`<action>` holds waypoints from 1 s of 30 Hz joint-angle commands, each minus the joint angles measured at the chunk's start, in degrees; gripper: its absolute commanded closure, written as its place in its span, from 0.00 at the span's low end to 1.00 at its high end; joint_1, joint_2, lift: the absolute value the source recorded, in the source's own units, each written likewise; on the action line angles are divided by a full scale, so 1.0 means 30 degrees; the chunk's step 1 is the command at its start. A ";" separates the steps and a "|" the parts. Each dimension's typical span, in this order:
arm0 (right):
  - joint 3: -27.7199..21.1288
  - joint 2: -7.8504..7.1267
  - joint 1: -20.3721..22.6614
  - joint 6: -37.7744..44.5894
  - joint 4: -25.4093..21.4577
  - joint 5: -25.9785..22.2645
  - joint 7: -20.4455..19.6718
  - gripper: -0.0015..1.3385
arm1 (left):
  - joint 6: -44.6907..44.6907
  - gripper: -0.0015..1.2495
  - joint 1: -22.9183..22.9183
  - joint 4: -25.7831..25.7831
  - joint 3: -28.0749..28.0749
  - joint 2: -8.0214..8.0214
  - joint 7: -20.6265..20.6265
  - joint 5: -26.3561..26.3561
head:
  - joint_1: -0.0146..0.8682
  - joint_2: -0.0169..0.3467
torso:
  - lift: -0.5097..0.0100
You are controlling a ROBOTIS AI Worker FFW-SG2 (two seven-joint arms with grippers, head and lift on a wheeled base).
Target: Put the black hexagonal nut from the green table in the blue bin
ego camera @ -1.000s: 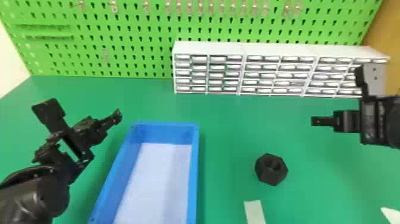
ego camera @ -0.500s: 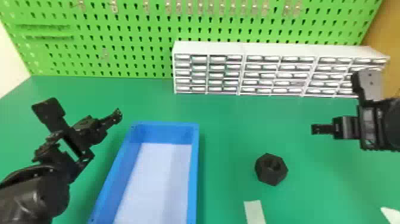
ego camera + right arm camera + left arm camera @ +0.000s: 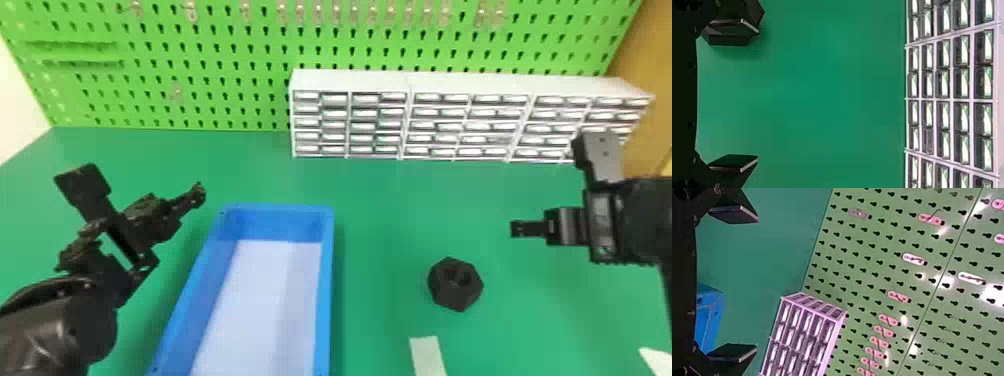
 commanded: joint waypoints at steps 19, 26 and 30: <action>0.1240 0.0931 0.0021 0.0027 0.1071 0.0765 0.0001 0.12 | 0.0025 0.10 -0.0088 0.0027 -0.0092 0.0000 0.0025 -0.0079 | 0.77 0.14 | 0.79; 0.1240 0.1136 0.0050 0.0027 0.1364 0.1000 0.0001 0.12 | 0.0025 0.10 -0.0088 0.0027 -0.0092 0.0000 0.0025 -0.0079 | 0.77 0.14 | 0.79; 0.1211 0.1341 0.0050 0.0027 0.1569 0.1146 0.0001 0.12 | 0.0025 0.10 -0.0117 0.0027 -0.0151 0.0000 0.0025 -0.0079 | 0.77 0.14 | 0.79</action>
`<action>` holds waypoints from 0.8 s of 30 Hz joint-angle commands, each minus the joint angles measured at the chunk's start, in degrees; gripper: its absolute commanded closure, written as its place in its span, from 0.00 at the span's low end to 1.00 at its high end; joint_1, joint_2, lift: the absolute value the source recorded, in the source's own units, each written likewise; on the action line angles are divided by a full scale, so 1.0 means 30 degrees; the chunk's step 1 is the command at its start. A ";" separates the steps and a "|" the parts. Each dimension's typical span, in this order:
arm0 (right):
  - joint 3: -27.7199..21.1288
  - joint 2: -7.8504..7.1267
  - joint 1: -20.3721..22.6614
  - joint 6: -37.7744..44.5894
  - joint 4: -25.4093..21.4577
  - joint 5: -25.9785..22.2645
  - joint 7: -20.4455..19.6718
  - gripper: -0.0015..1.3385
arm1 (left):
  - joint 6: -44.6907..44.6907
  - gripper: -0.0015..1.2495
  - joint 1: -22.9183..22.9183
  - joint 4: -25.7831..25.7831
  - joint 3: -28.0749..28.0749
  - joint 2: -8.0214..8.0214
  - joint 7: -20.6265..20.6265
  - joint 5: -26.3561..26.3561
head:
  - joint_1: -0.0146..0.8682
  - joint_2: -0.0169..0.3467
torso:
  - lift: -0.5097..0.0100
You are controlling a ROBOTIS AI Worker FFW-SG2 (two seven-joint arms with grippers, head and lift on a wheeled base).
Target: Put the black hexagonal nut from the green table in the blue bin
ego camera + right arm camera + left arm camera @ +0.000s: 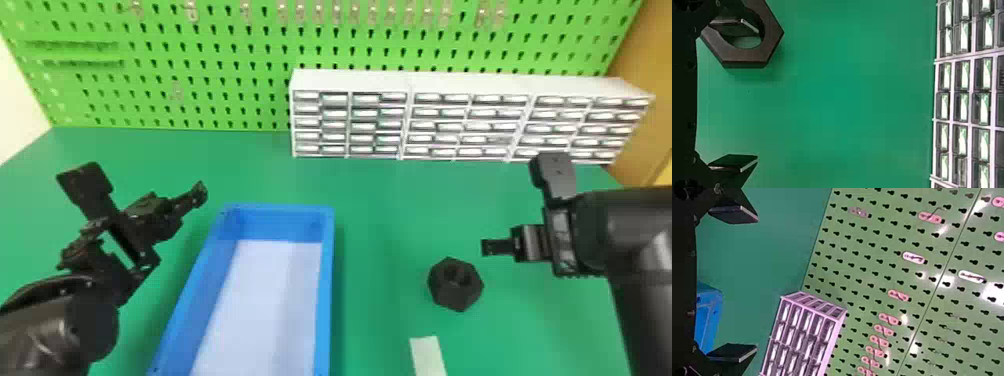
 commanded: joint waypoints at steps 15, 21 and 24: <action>0.0293 0.0596 0.0003 0.0027 0.0928 0.0673 0.0001 0.12 | 0.0002 0.10 -0.0114 -0.0001 -0.0228 -0.0029 0.0000 -0.0058 | 0.77 0.14 | 0.79; 0.0674 0.0655 -0.0085 0.0000 0.1251 0.0643 0.0001 0.12 | 0.0002 0.10 -0.0143 -0.0001 -0.0228 -0.0029 0.0000 -0.0058 | 0.77 0.14 | 0.79; 0.0791 0.0655 -0.0085 0.0000 0.1309 0.0643 0.0001 0.12 | 0.0002 0.10 -0.0143 -0.0001 -0.0228 -0.0029 0.0000 -0.0058 | 0.77 0.14 | 0.79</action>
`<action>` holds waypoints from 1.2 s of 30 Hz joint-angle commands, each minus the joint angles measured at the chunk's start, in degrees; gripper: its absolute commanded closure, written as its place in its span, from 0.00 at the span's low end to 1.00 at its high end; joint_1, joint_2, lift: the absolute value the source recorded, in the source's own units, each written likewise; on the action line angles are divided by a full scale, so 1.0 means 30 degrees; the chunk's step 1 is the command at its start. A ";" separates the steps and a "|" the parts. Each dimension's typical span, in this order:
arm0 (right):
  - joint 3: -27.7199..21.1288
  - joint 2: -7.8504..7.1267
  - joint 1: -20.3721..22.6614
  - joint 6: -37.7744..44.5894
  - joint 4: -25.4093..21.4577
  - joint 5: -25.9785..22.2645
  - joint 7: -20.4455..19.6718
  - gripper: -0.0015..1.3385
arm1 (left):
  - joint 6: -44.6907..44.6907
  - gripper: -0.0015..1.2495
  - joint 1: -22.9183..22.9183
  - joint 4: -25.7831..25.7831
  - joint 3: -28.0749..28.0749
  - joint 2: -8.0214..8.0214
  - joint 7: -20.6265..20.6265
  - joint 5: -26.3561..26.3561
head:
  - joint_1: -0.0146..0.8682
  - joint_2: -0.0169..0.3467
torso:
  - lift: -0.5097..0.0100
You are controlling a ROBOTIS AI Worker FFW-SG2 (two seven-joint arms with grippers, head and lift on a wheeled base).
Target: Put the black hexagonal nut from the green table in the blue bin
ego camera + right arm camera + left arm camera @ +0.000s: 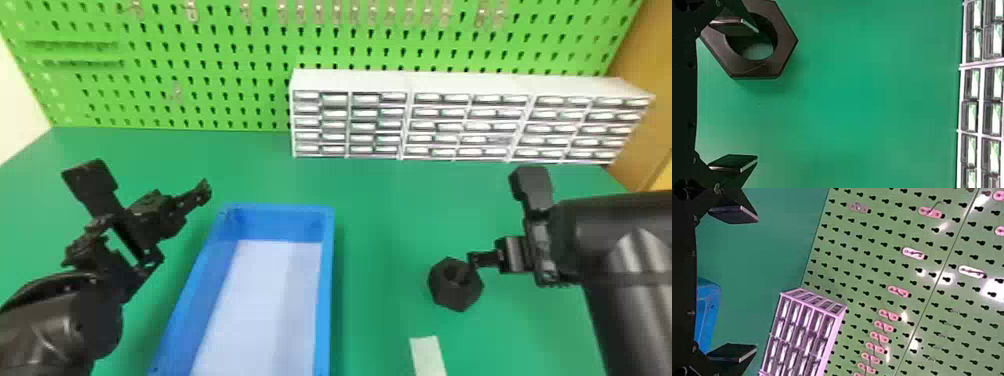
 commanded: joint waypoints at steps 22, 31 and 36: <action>-0.0101 -0.0088 0.0240 -0.0381 0.0445 0.0332 -0.0028 0.12 | 0.0000 0.10 0.0026 -0.0001 0.0001 0.0024 0.0000 0.0000 | 0.77 0.14 | 0.79; -0.0072 -0.0030 0.0269 -0.0937 0.0797 0.0303 0.0001 0.12 | 0.0000 0.10 0.0026 -0.0001 0.0001 -0.0005 0.0000 0.0029 | 0.77 0.14 | 0.79; -0.0072 -0.0030 0.0269 -0.1260 0.1002 0.0157 0.0001 0.12 | 0.0000 0.10 0.0026 -0.0001 0.0030 0.0024 0.0000 0.0029 | 0.77 0.14 | 0.79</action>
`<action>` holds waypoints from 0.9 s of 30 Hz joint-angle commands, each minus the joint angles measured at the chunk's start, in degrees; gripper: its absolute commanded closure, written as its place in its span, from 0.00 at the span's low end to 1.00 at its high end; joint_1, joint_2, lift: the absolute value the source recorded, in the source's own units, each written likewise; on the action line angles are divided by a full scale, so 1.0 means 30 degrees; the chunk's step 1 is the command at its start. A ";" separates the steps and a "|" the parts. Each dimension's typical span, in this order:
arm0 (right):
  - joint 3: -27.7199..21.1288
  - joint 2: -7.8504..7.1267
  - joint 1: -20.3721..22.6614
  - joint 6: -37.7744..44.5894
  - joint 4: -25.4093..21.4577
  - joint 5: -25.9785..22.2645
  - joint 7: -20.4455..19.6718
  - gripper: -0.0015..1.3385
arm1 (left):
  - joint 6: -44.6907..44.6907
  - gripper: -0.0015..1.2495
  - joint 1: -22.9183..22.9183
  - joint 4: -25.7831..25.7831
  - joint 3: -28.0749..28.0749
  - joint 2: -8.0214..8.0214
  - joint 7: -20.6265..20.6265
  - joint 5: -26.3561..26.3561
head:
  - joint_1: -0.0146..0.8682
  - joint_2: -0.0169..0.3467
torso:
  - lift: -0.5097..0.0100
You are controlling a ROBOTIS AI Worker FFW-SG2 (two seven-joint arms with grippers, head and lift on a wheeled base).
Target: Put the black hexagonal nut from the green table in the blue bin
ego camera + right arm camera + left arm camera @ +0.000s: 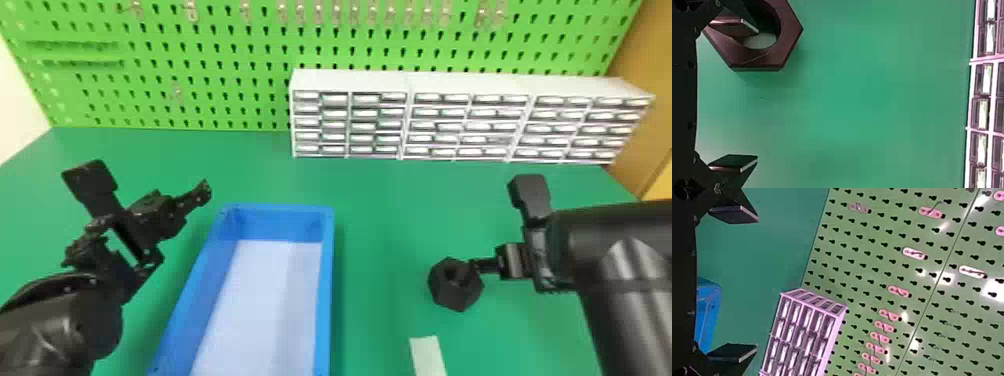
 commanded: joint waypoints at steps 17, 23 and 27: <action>-0.0029 0.0130 0.0181 -0.0881 0.0800 -0.0371 0.0001 0.12 | 0.0000 0.10 0.0029 0.0000 0.0022 0.0016 0.0000 0.0038 | 0.77 0.14 | 0.79; -0.0029 0.0159 0.0269 -0.1057 0.1063 -0.0371 0.0001 0.12 | 0.0000 0.10 0.0029 0.0000 0.0051 0.0016 0.0000 0.0038 | 0.77 0.14 | 0.79; -0.0029 0.0159 0.0328 -0.1203 0.1210 -0.0371 0.0001 0.12 | 0.0000 0.10 0.0029 0.0000 0.0051 0.0016 0.0000 0.0038 | 0.77 0.14 | 0.79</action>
